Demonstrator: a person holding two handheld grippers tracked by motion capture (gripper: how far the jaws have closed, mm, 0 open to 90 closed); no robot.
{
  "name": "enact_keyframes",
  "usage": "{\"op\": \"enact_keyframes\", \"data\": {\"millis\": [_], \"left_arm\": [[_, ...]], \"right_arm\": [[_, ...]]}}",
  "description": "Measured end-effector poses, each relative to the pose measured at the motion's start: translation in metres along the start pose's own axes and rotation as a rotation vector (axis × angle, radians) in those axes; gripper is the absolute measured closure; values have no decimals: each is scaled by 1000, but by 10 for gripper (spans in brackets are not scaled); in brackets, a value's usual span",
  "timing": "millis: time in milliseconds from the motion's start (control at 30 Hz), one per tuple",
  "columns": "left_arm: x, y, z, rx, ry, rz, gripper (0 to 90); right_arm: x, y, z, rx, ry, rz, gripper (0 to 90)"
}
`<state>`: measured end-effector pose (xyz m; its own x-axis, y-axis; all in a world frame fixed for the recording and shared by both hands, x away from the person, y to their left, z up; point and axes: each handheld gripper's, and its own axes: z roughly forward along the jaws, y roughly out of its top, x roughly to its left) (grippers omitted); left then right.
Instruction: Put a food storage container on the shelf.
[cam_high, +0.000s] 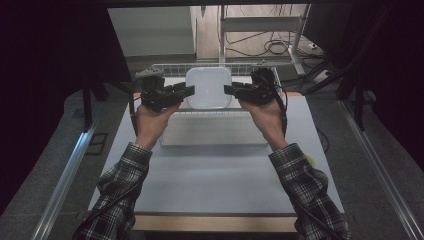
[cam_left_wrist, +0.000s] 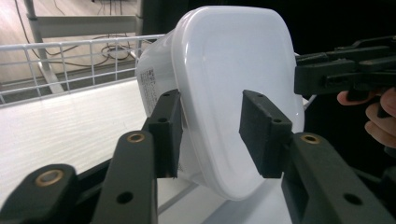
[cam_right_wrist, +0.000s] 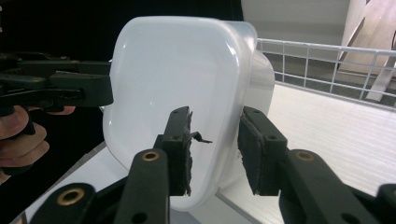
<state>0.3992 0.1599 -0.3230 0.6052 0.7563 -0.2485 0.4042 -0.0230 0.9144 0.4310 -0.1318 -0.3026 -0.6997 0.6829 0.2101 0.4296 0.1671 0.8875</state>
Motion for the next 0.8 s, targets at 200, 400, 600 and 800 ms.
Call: {"op": "enact_keyframes", "data": {"millis": [200, 400, 600, 800], "left_arm": [[-2, 0, 8, 17, 56, 47, 530], [-1, 0, 11, 13, 63, 54, 504], [2, -1, 14, 13, 85, 66, 466], [6, 2, 17, 11, 95, 54, 458]], "right_arm": [[0, -1, 8, 11, -25, -29, 588], [-2, -1, 10, 9, -28, -24, 559], [-1, -1, 14, 8, -64, -47, 540], [-2, 1, 18, -5, -71, -29, 538]]}}
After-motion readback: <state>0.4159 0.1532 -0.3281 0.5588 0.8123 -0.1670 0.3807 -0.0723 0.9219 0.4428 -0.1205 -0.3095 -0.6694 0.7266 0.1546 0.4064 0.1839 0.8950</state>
